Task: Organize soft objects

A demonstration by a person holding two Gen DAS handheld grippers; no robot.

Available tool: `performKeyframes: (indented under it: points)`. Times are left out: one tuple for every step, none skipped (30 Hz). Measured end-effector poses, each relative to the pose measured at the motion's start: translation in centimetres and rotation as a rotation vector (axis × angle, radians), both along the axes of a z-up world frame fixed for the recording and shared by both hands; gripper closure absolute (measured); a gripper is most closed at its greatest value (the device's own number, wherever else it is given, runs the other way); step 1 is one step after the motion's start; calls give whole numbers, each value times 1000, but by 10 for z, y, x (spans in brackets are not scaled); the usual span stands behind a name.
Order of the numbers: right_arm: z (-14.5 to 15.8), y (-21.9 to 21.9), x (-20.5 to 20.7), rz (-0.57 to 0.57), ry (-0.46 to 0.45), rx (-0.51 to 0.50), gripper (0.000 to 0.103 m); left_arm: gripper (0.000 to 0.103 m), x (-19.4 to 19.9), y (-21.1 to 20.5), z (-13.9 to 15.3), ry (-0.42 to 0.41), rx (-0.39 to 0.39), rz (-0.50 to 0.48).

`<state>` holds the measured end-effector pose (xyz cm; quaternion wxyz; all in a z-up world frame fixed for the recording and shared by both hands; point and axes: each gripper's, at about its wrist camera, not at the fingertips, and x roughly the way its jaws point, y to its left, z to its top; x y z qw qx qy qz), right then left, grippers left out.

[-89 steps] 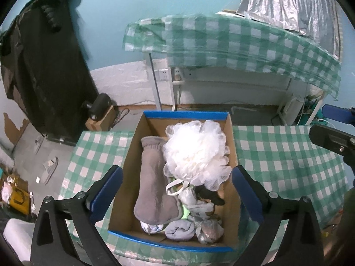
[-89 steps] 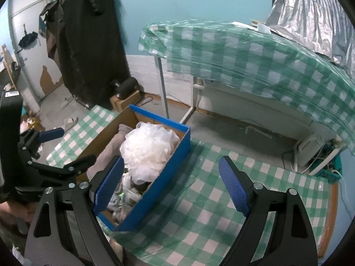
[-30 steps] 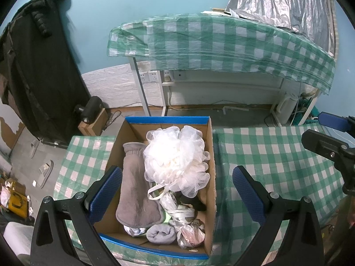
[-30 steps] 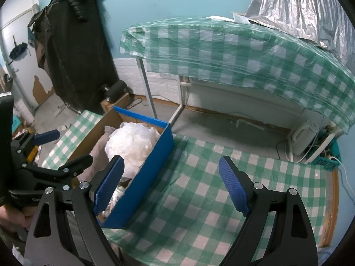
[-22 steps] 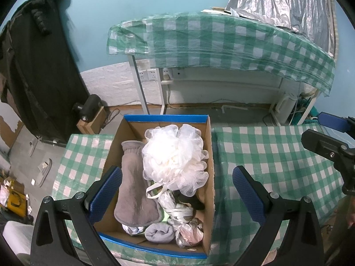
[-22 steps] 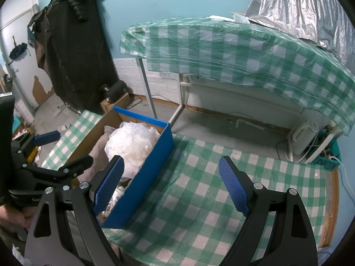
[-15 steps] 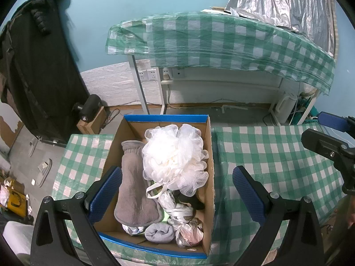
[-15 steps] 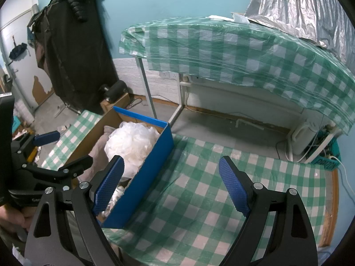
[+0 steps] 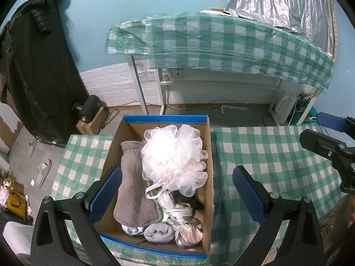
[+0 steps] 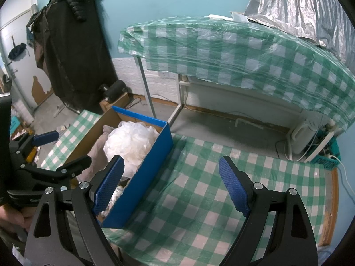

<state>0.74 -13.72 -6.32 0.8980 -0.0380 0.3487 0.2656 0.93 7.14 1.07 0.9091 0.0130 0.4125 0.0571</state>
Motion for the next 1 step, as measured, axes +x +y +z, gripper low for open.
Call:
performKeyframes:
  points:
    - [-1,0,0,0,1,0,17,3,0,1,0,1,-2,0]
